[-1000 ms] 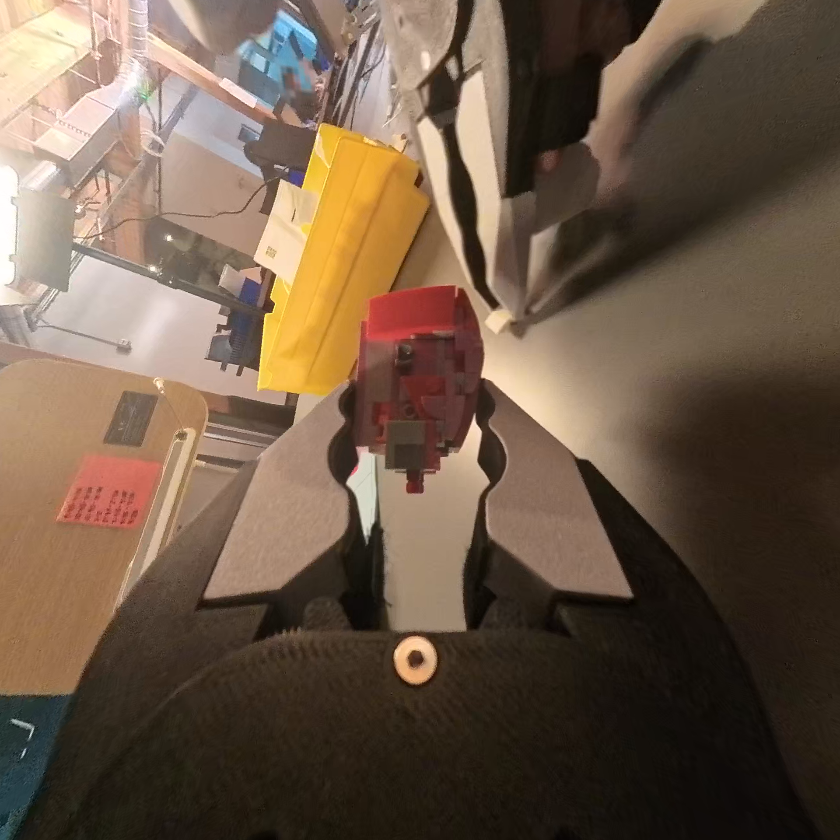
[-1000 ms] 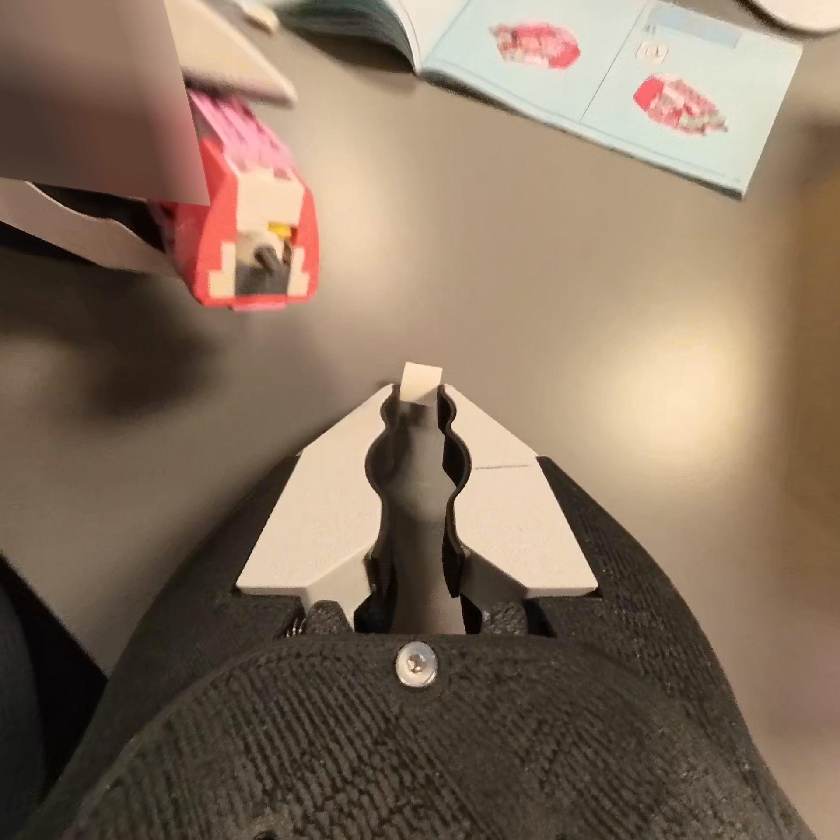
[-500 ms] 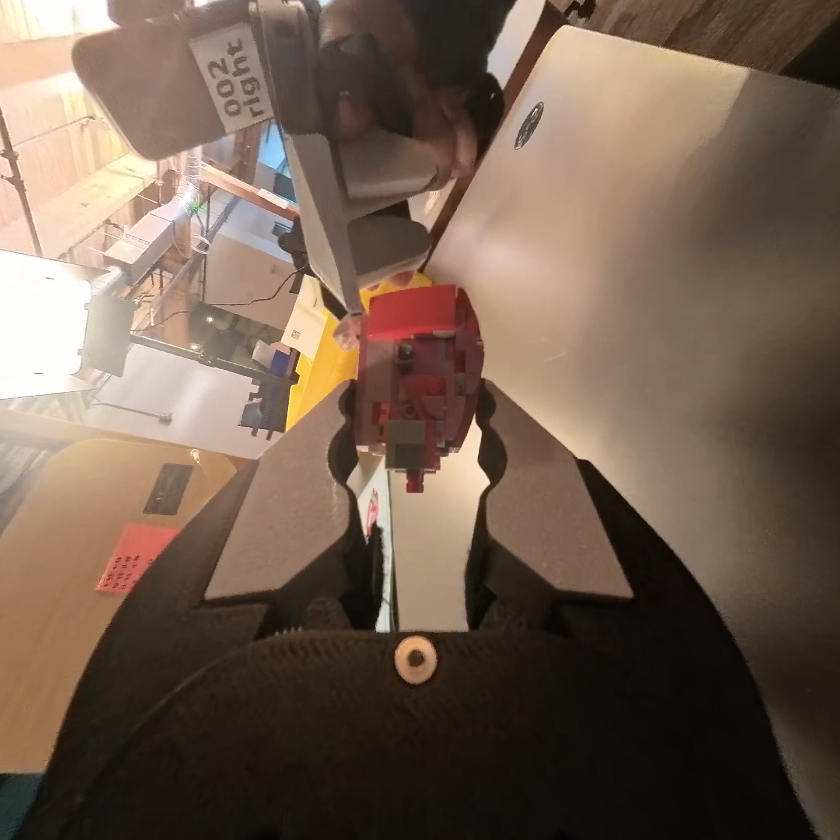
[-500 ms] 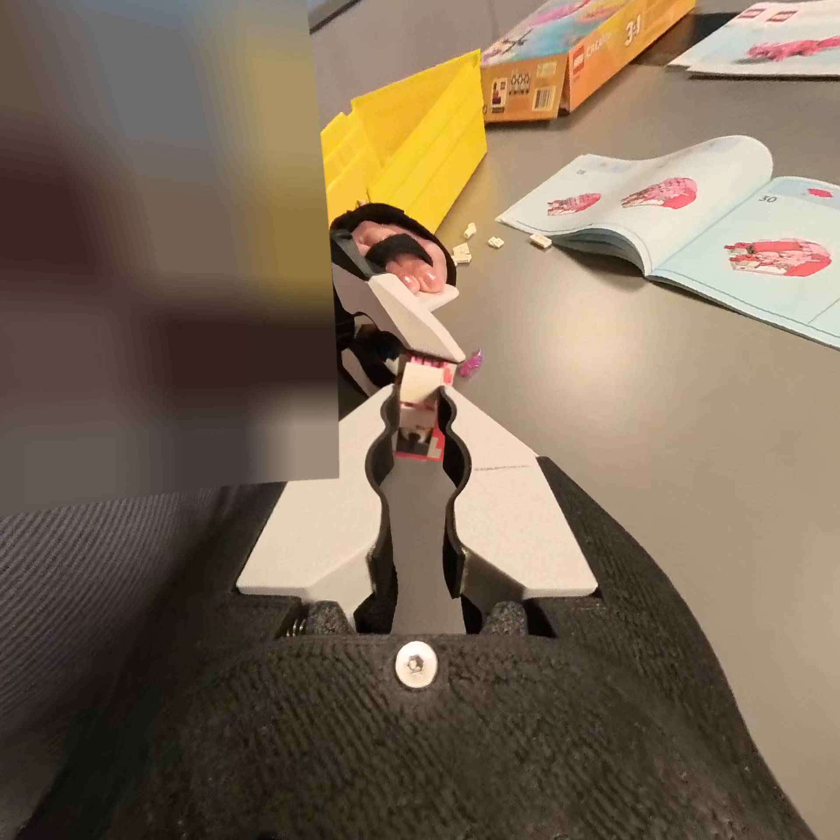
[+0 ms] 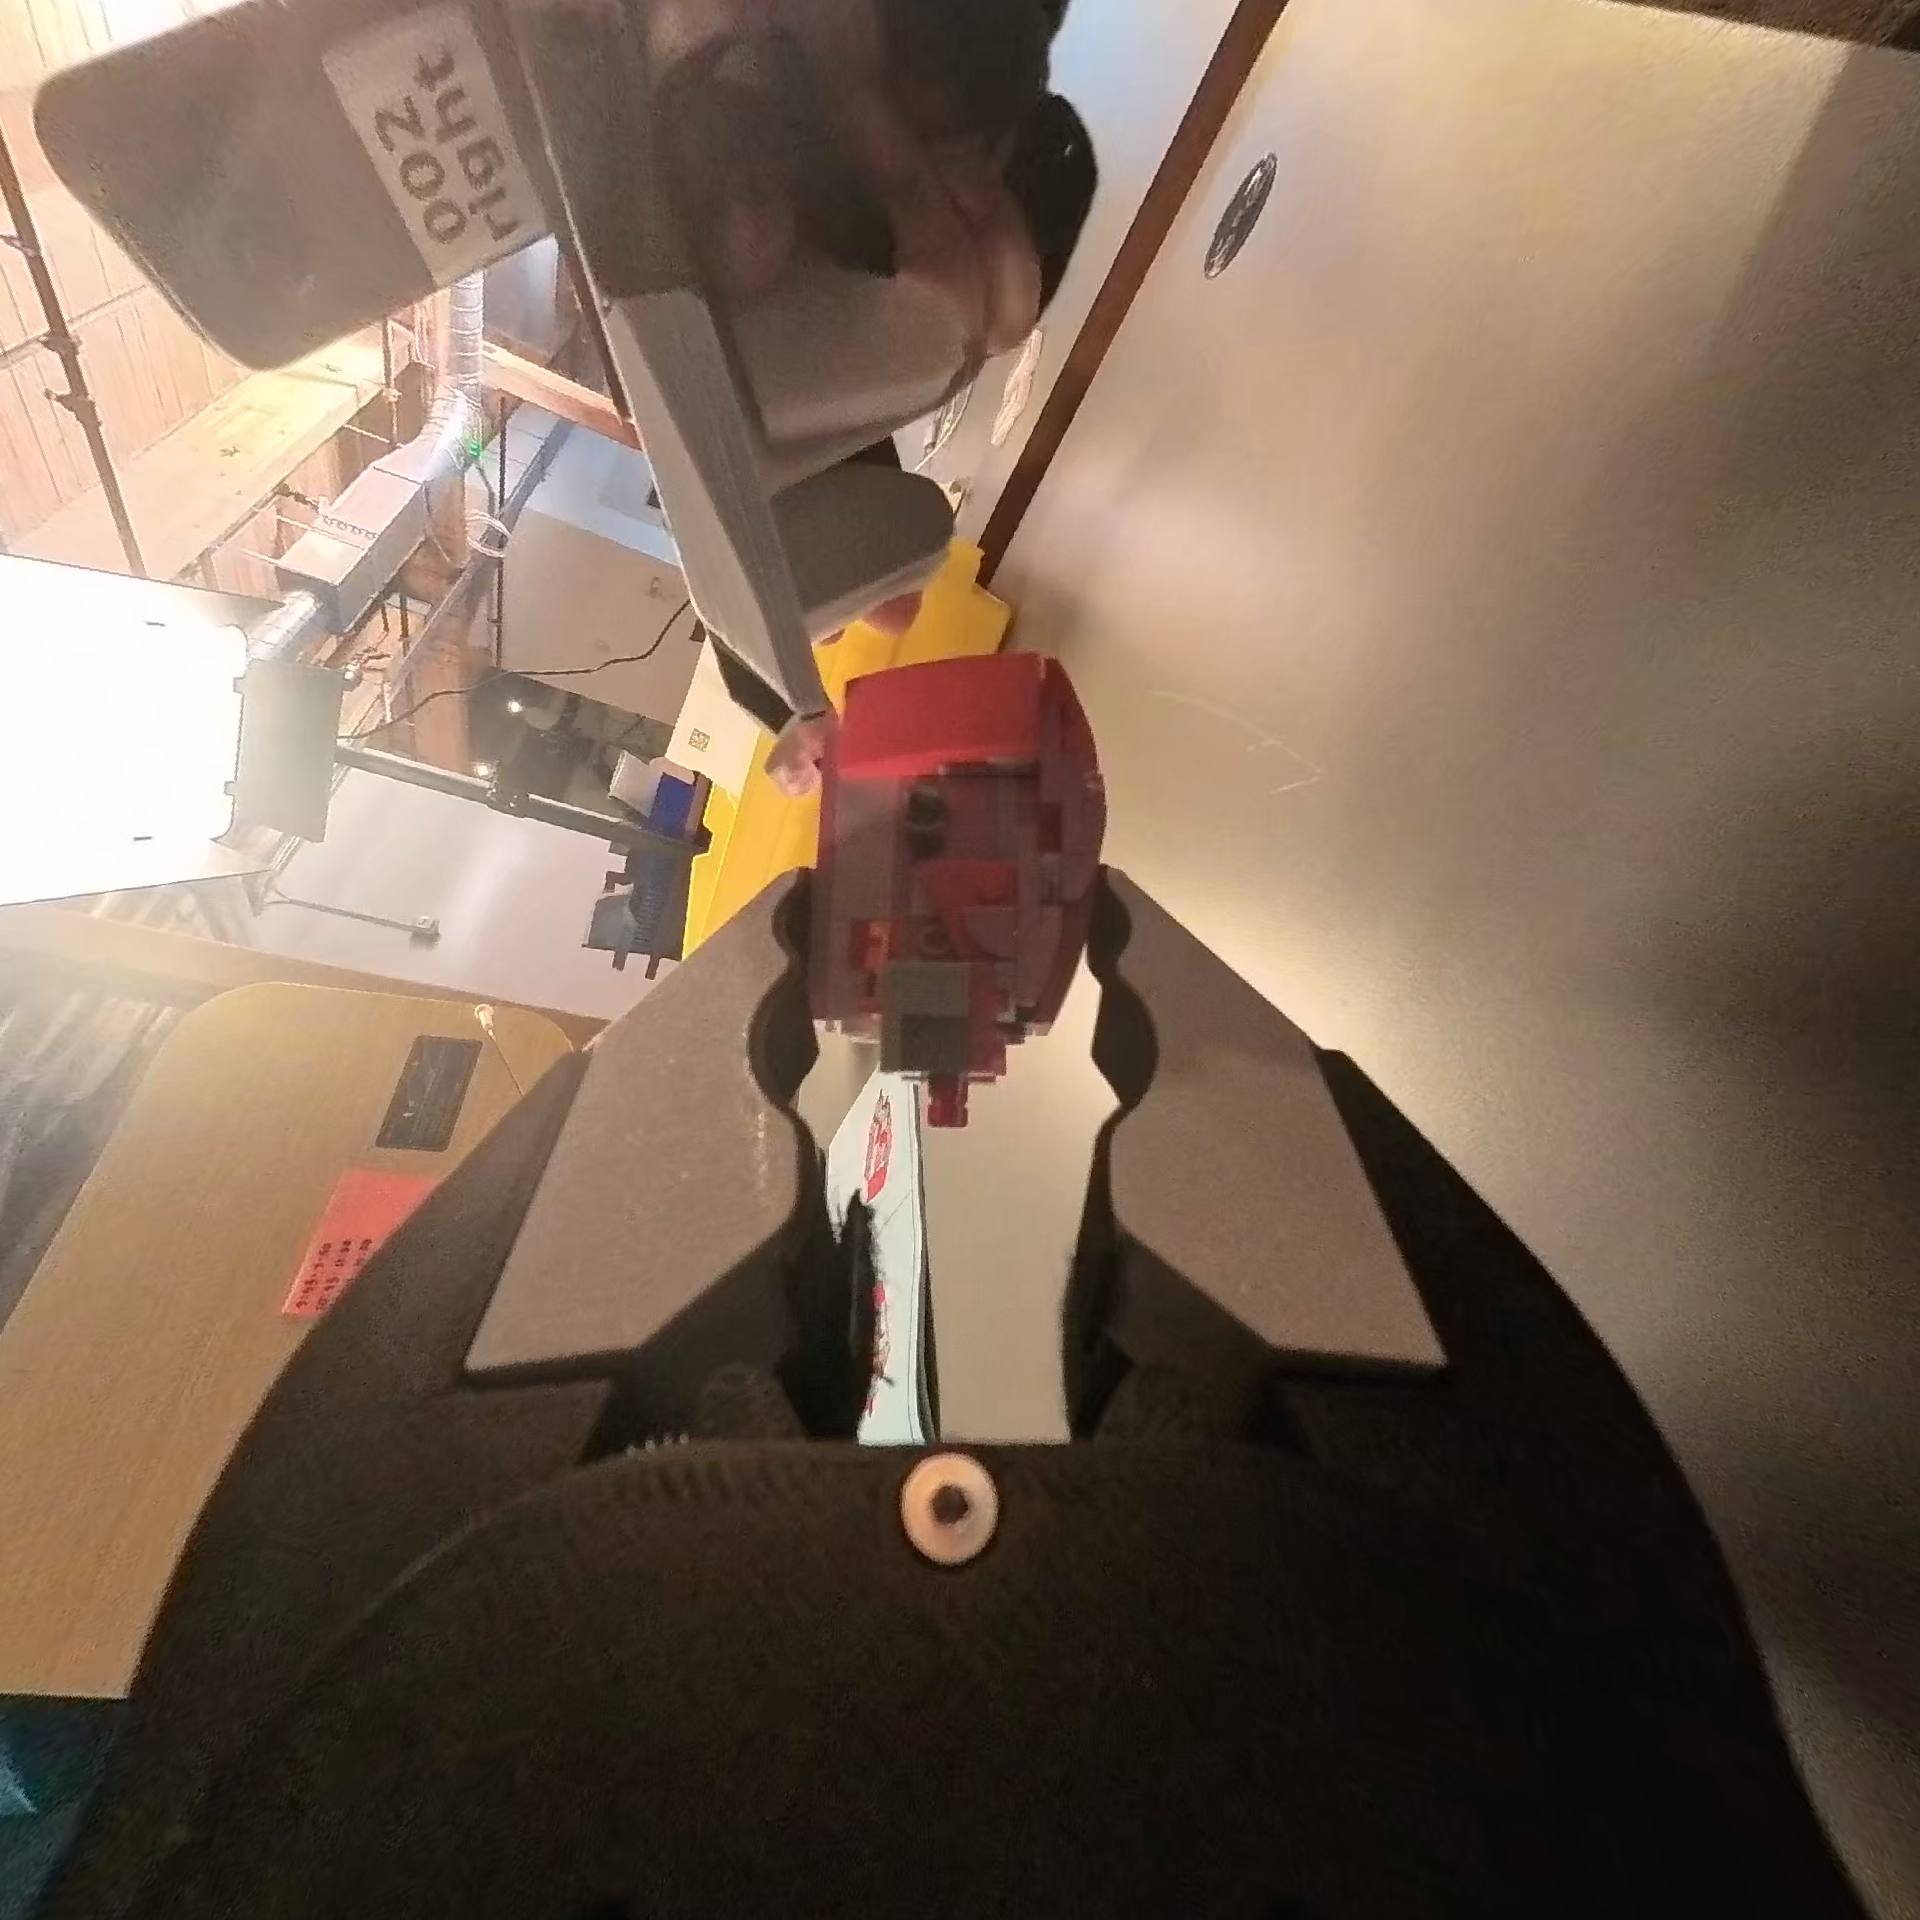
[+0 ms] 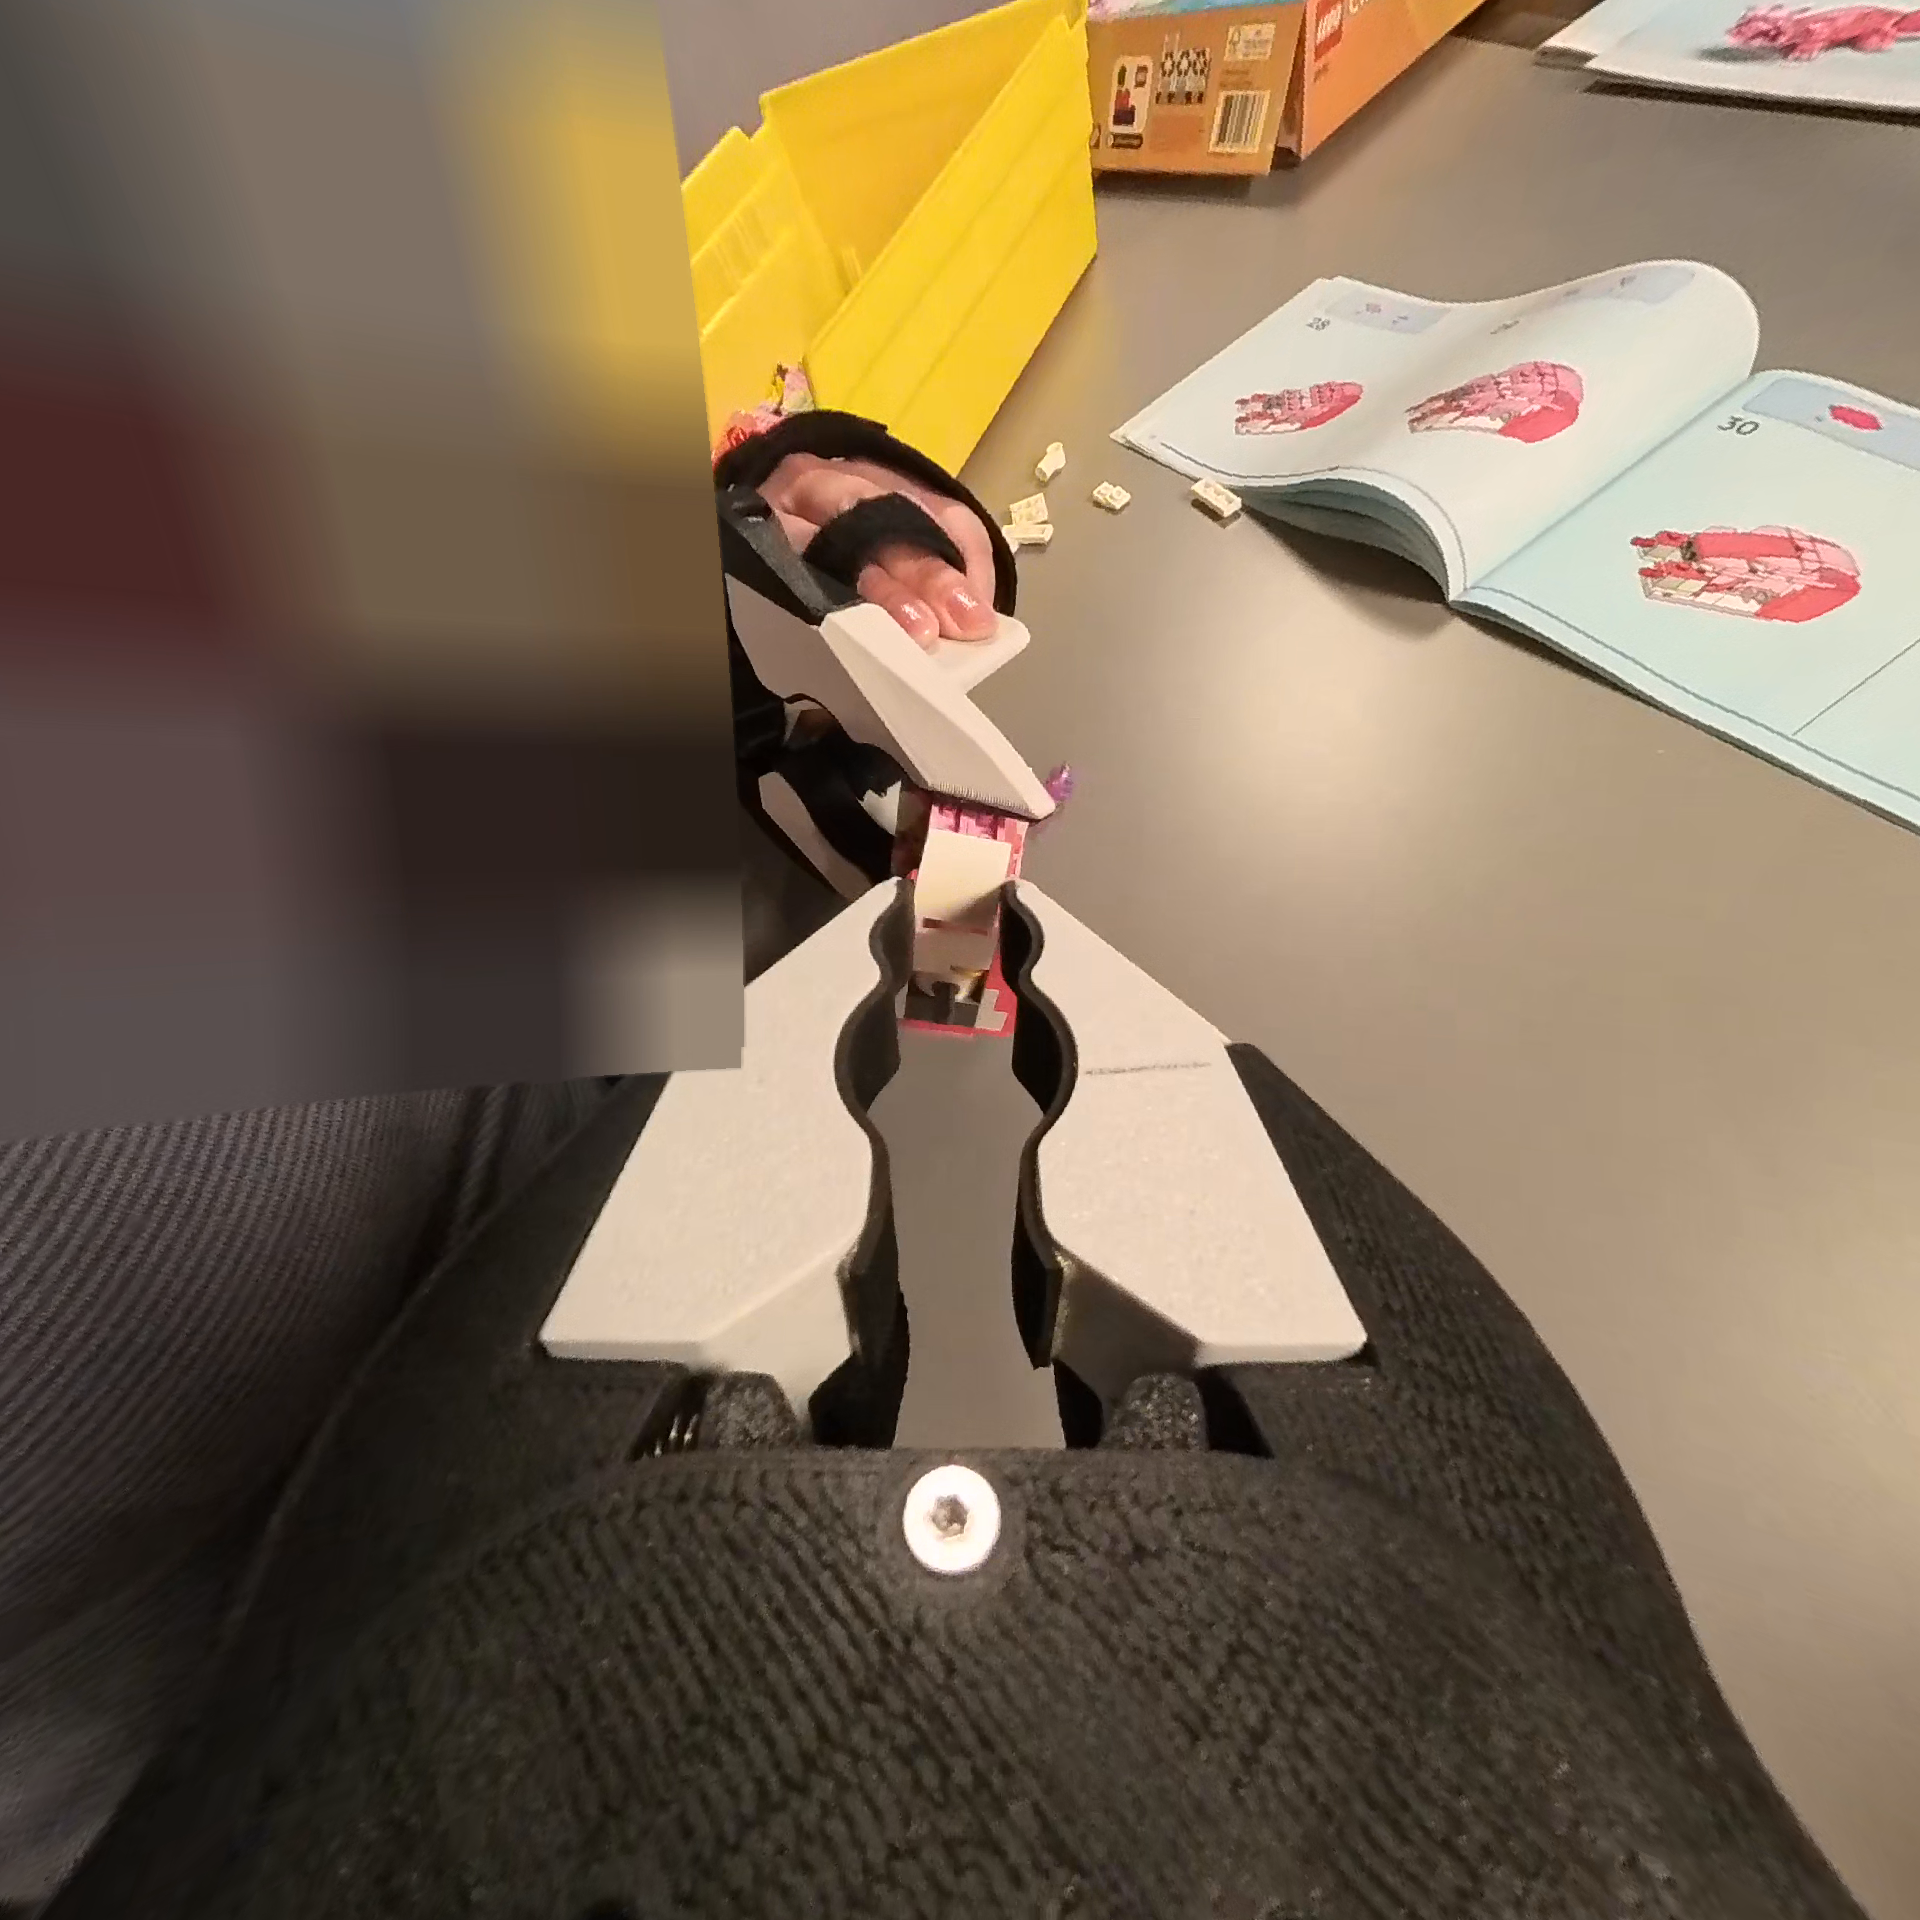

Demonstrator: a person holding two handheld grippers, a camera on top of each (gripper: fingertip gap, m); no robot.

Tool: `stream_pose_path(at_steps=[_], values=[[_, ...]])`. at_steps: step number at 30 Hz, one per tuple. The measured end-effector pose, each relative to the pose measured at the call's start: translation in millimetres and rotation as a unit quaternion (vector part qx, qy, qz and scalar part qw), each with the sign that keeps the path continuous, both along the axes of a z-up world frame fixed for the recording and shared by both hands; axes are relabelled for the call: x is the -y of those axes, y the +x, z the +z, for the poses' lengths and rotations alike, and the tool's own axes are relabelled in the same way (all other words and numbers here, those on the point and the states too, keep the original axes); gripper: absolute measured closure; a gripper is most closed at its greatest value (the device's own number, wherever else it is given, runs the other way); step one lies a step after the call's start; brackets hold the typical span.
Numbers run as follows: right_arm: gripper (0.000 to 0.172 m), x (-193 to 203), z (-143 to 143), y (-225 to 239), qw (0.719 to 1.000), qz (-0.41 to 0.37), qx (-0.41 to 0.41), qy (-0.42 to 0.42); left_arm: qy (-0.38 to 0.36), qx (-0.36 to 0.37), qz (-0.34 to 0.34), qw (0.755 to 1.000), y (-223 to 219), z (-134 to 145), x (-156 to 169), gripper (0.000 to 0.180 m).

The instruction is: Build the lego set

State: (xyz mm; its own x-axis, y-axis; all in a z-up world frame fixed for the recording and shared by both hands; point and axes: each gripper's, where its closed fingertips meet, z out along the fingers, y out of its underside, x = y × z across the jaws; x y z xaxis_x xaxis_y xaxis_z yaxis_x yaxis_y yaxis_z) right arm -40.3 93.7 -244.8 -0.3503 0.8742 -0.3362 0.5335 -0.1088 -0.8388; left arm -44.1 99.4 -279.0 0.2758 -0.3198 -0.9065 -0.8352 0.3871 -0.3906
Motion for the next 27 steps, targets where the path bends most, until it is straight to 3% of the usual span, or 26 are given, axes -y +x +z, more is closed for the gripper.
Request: stream_pose_path(at_steps=[27], values=[[0.157, 6, -7, 9, 0.994, 0.063, 0.064, 0.054, 0.038, -0.046, -0.001, 0.998, 4, -1, 0, 0.129]])
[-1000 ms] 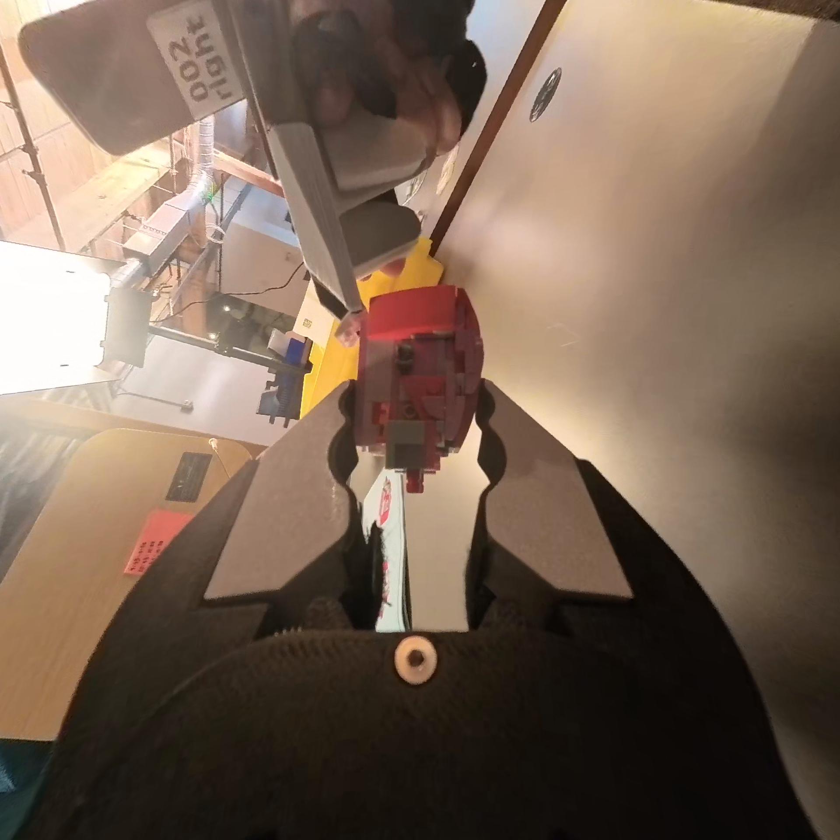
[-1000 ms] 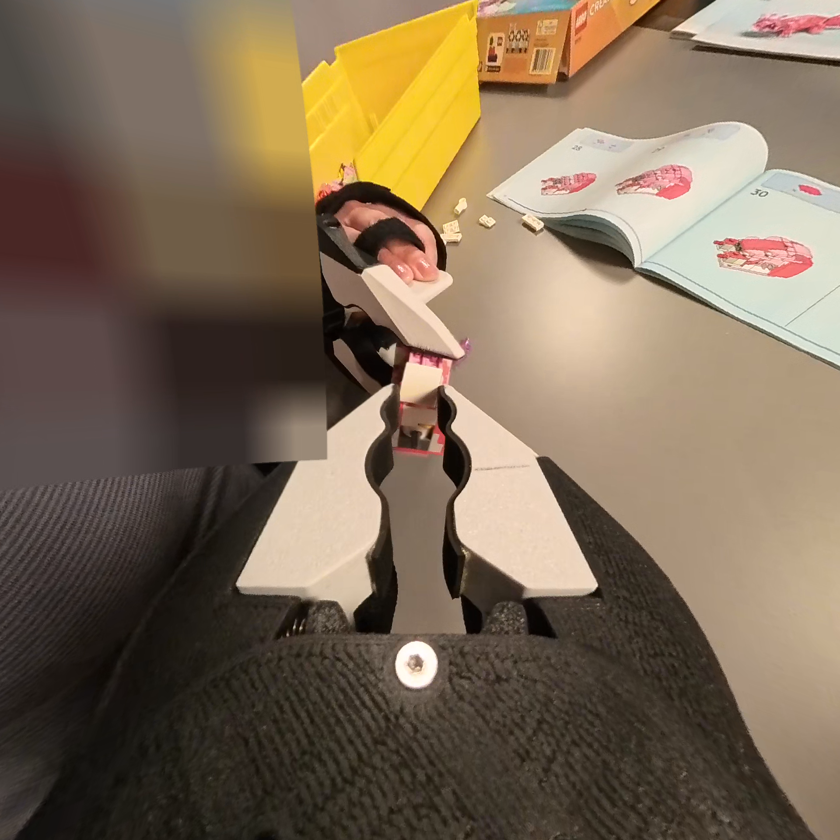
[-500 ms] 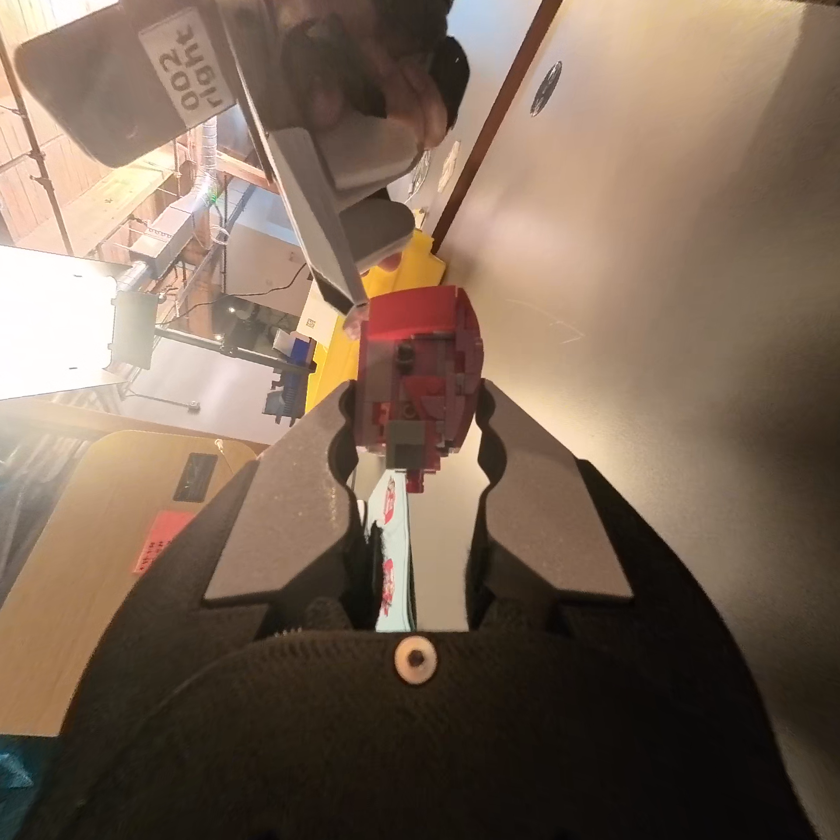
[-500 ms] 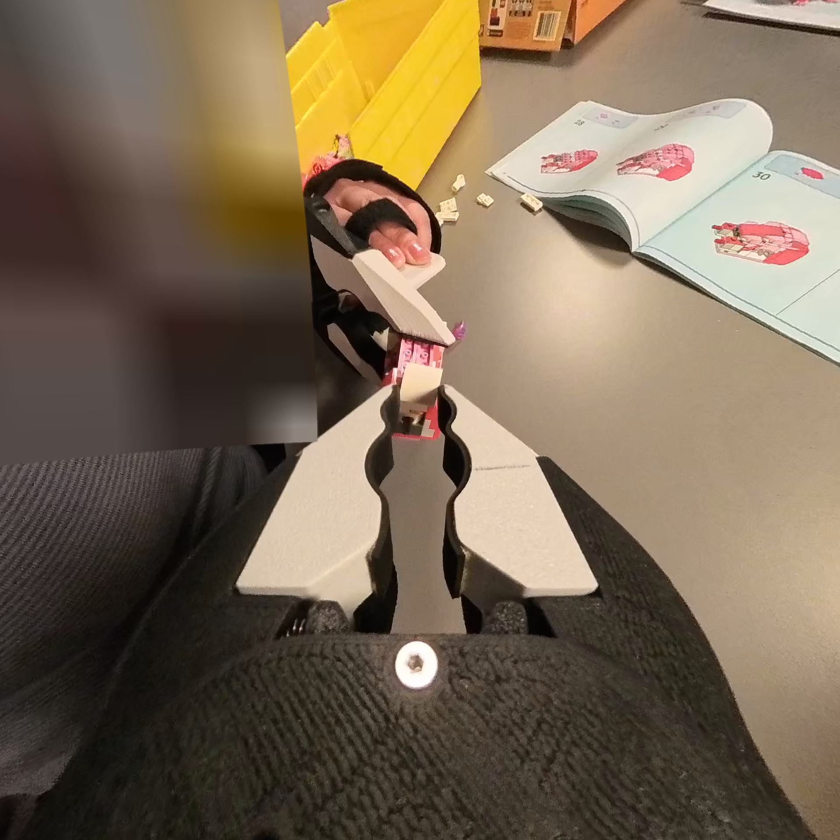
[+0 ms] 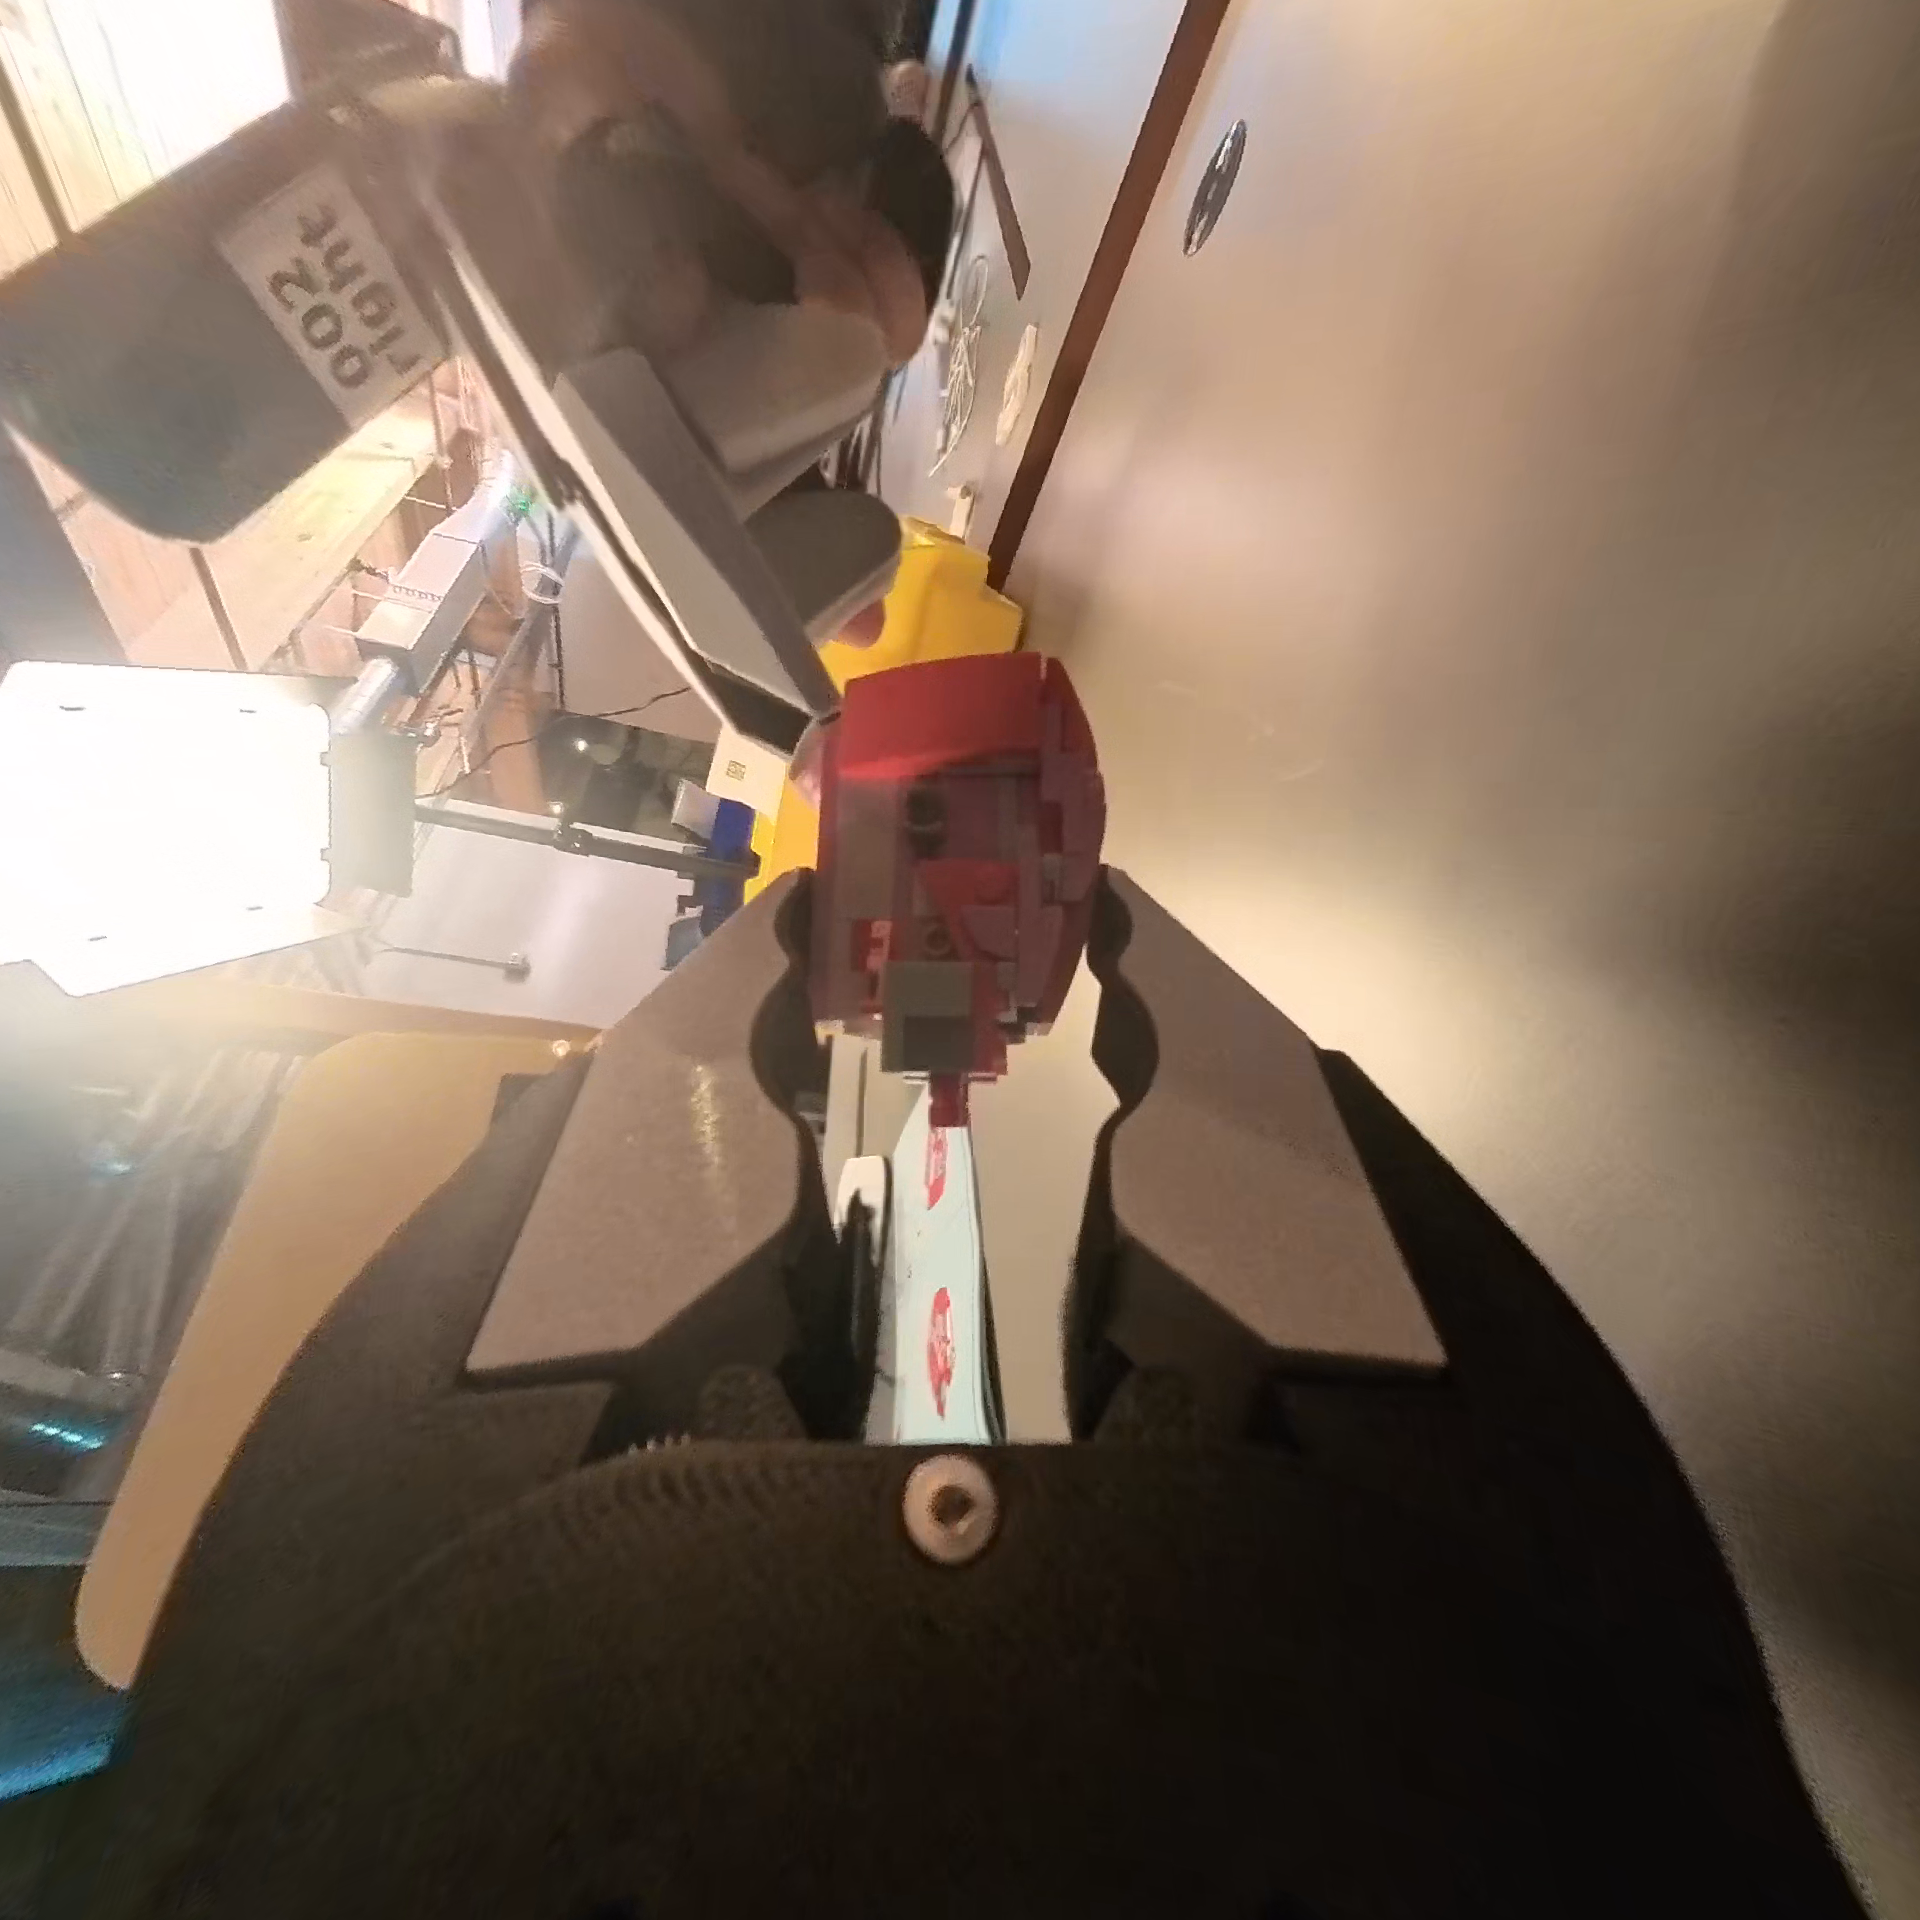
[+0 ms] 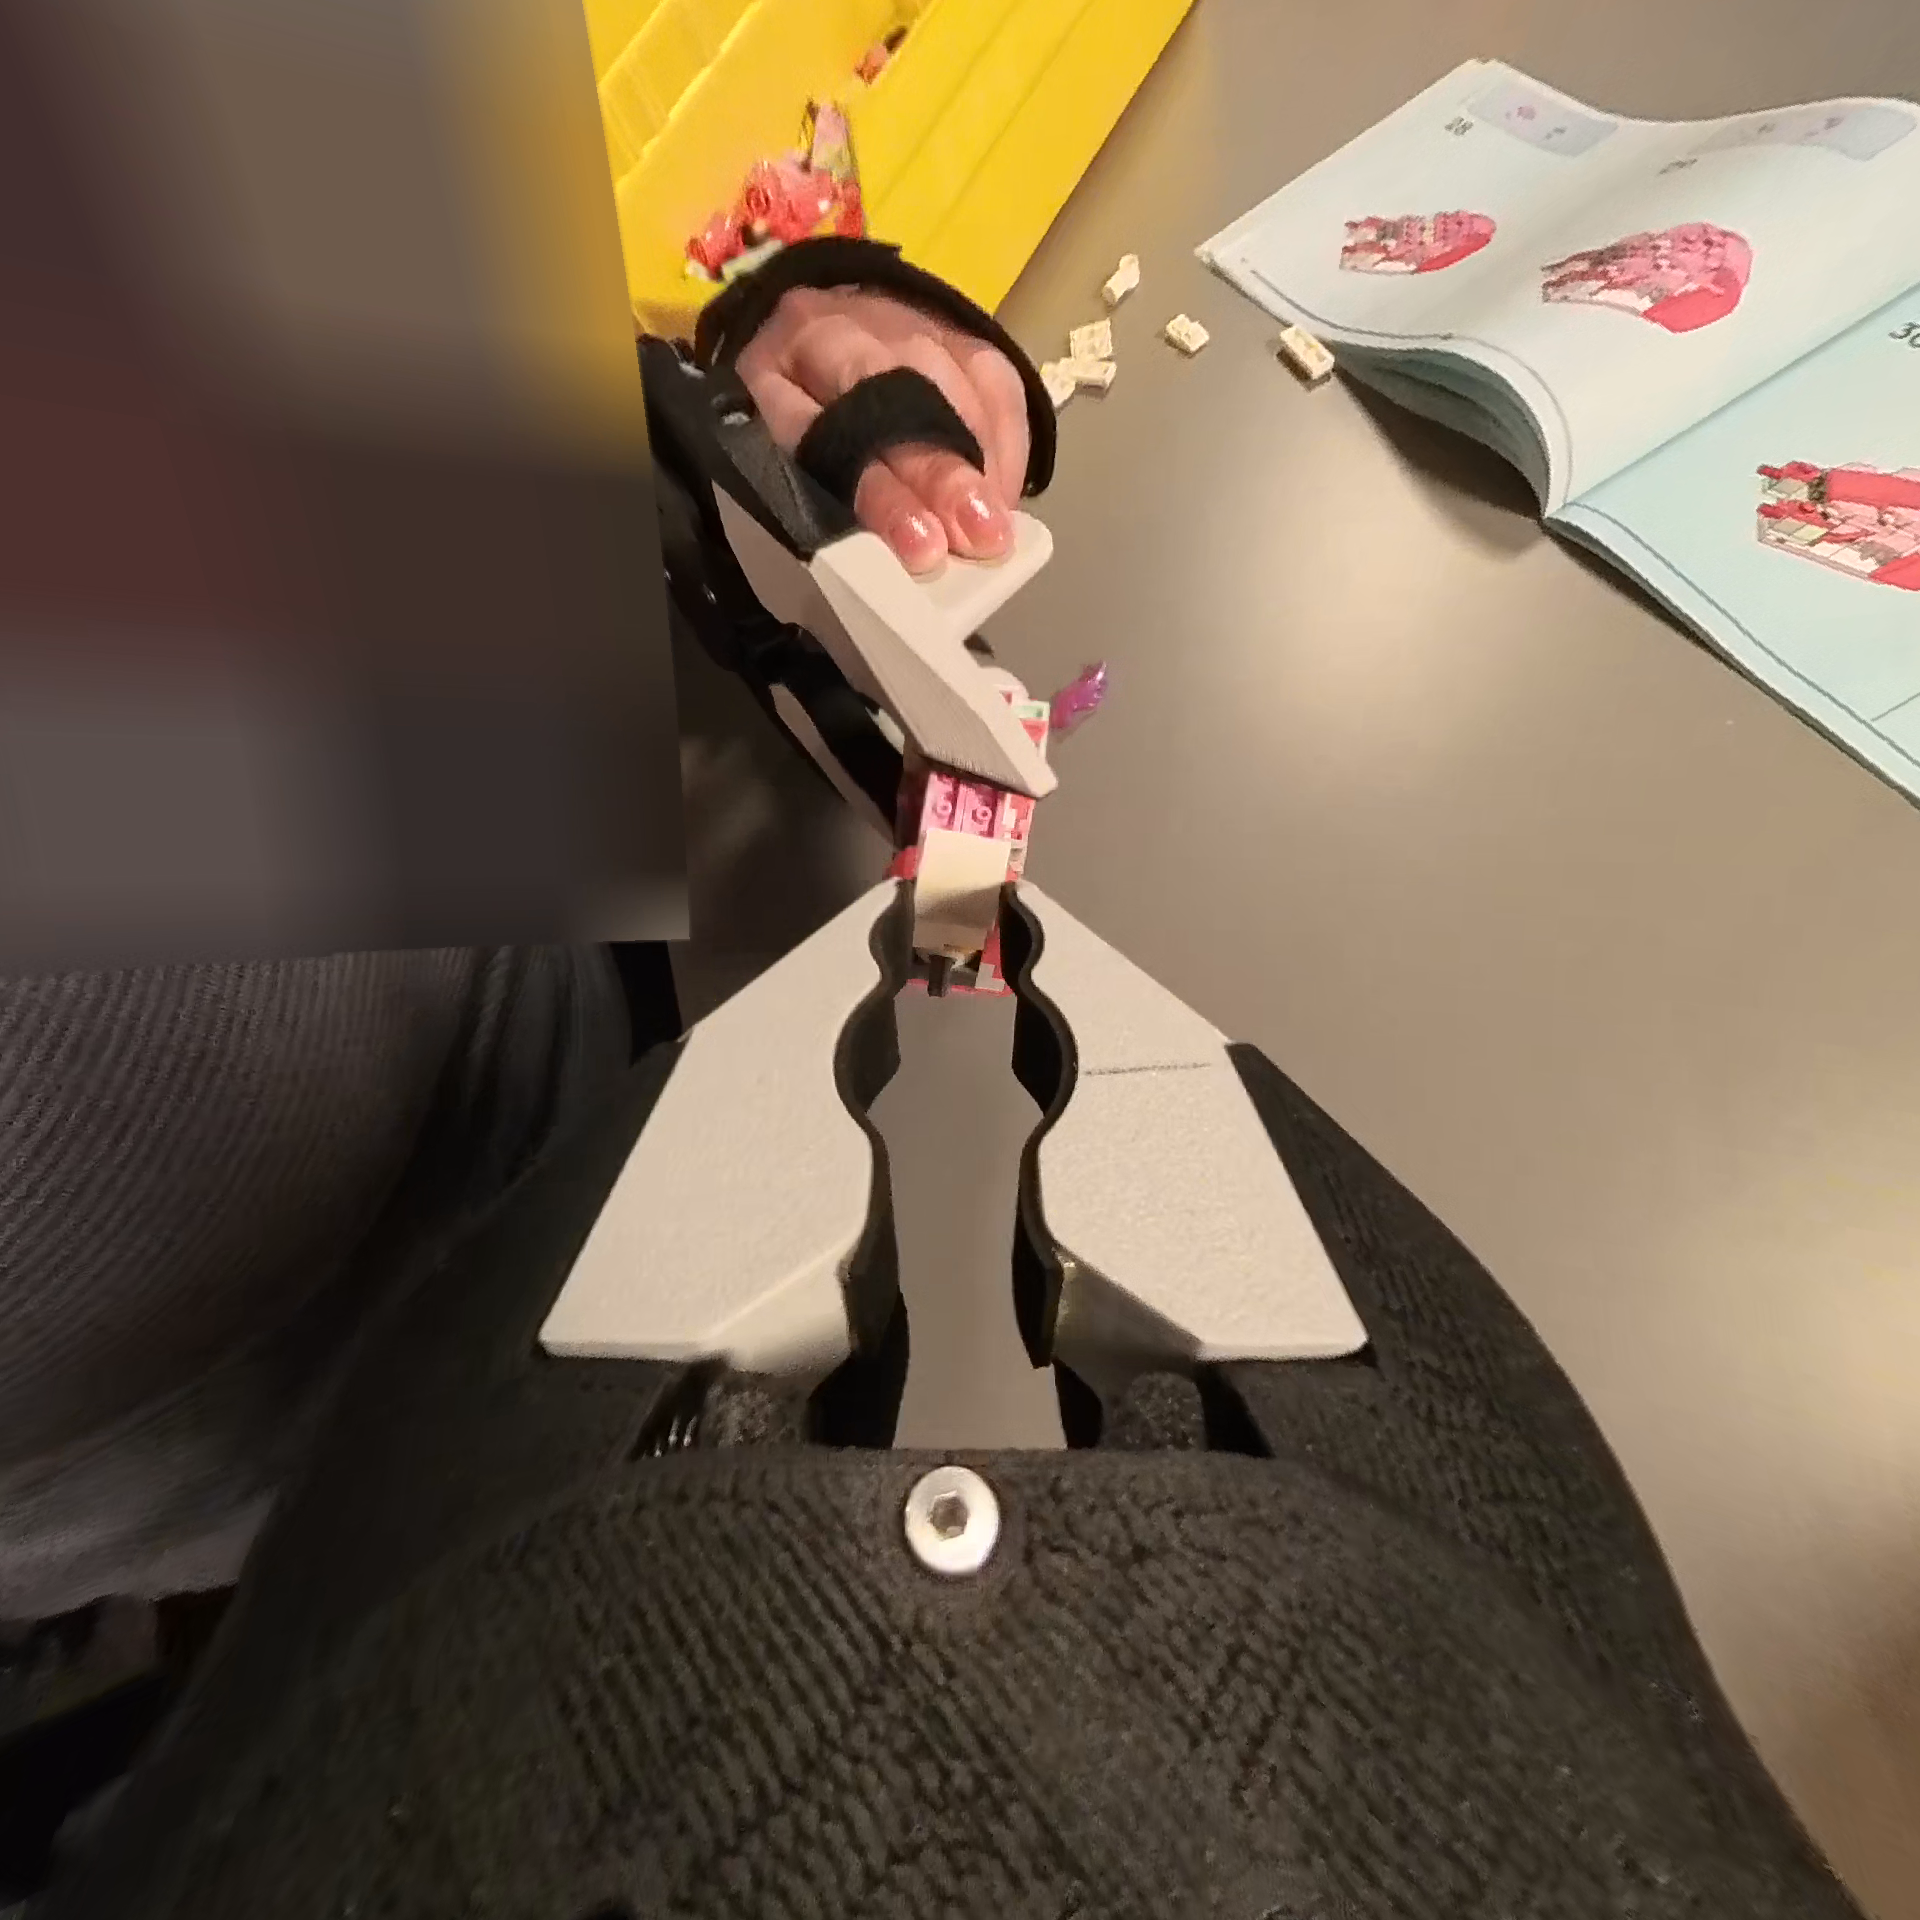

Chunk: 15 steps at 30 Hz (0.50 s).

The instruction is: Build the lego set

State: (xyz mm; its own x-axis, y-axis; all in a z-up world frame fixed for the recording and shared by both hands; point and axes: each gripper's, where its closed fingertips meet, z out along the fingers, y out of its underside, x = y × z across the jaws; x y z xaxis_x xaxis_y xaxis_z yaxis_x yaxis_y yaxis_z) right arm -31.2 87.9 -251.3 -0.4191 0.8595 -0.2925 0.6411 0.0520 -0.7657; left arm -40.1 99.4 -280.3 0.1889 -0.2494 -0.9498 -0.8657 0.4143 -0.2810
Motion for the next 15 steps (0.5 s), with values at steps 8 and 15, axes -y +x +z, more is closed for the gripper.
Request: stream_pose_path(at_steps=[8, 15], values=[[0.157, 1.4, 1.0, 1.7, 0.999, 0.021, 0.027, 0.038, 0.015, -0.010, 0.002, 1.000, 0.4, 1.5, -0.5, 0.130], [0.157, 1.4, 1.6, 1.7, 0.998, 0.023, 0.031, 0.045, 0.017, -0.011, 0.002, 1.000, 0.0, 2.1, -1.1, 0.129]])
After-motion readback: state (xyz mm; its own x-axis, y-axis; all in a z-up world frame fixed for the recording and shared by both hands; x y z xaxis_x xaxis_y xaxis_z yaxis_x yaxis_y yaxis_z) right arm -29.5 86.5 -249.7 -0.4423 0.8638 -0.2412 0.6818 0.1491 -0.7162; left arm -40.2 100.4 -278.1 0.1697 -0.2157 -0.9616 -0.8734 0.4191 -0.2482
